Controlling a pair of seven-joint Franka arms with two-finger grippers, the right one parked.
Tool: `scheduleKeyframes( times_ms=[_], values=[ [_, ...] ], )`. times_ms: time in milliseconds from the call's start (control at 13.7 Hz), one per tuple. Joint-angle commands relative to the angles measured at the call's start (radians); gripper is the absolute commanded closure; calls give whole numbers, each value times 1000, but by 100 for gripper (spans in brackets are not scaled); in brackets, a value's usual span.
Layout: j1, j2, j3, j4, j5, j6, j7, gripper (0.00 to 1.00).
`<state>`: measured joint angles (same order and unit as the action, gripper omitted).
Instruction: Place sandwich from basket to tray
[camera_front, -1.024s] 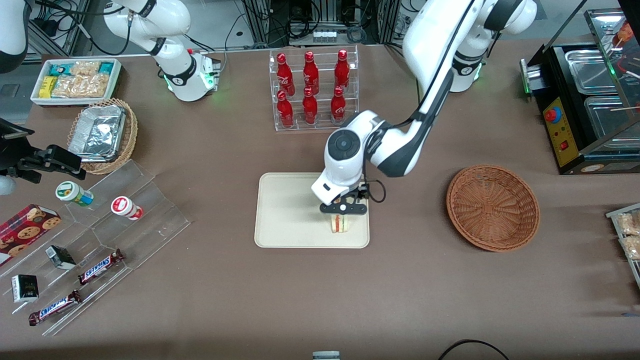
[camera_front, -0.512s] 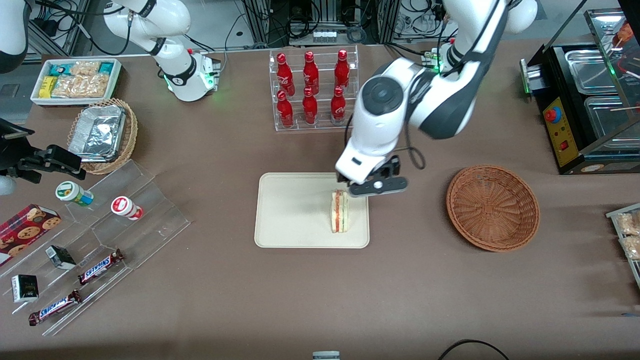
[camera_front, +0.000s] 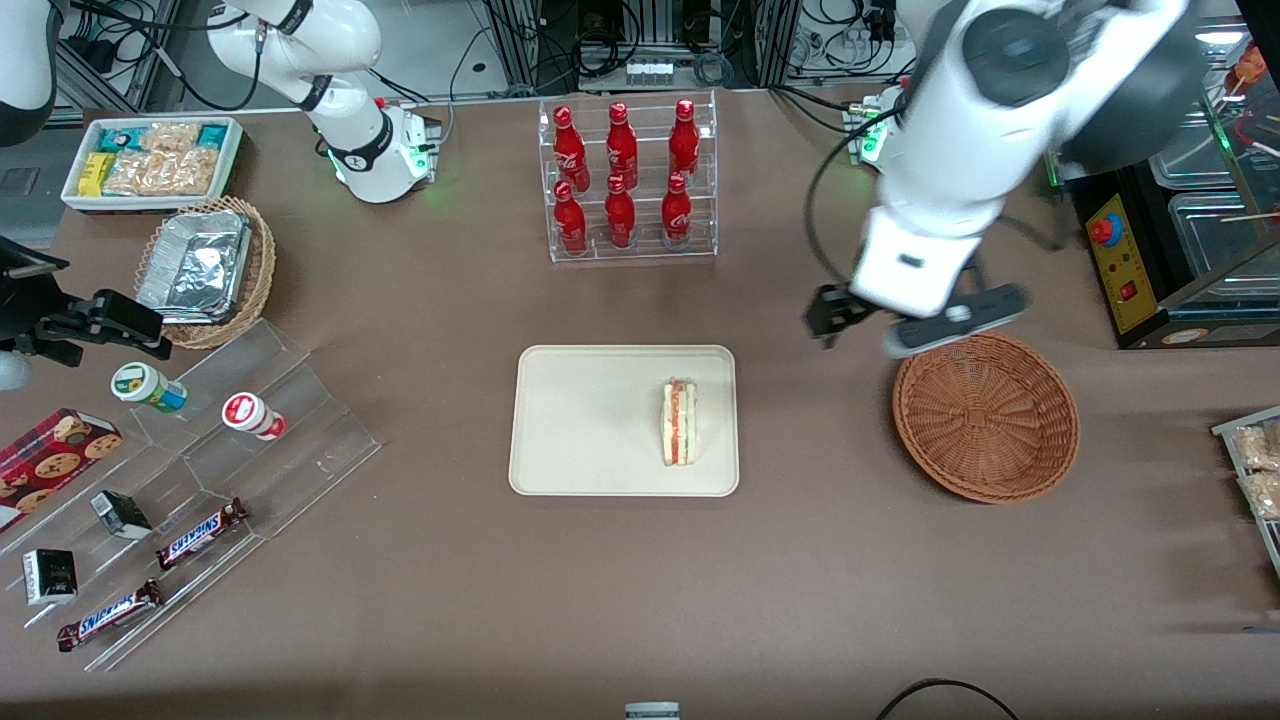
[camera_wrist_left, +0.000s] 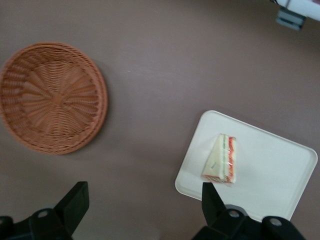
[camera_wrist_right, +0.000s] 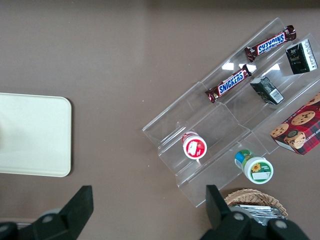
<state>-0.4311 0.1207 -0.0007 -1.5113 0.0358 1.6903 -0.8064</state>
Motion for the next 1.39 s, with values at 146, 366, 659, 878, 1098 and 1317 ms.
scheduleKeyframes(
  times_ms=[146,366,659,878,1098,1317],
  values=[
    [158,-61,-21,-26,-7,-107,128,0],
    [251,-101,-25,-33,-13,-168,271,0],
    [391,-180,-44,-78,-19,-218,416,0],
    [446,-260,-42,-148,-49,-219,472,0],
    [450,-276,-59,-165,-60,-219,483,0],
    [453,-257,-64,-130,-79,-219,620,0]
  ],
)
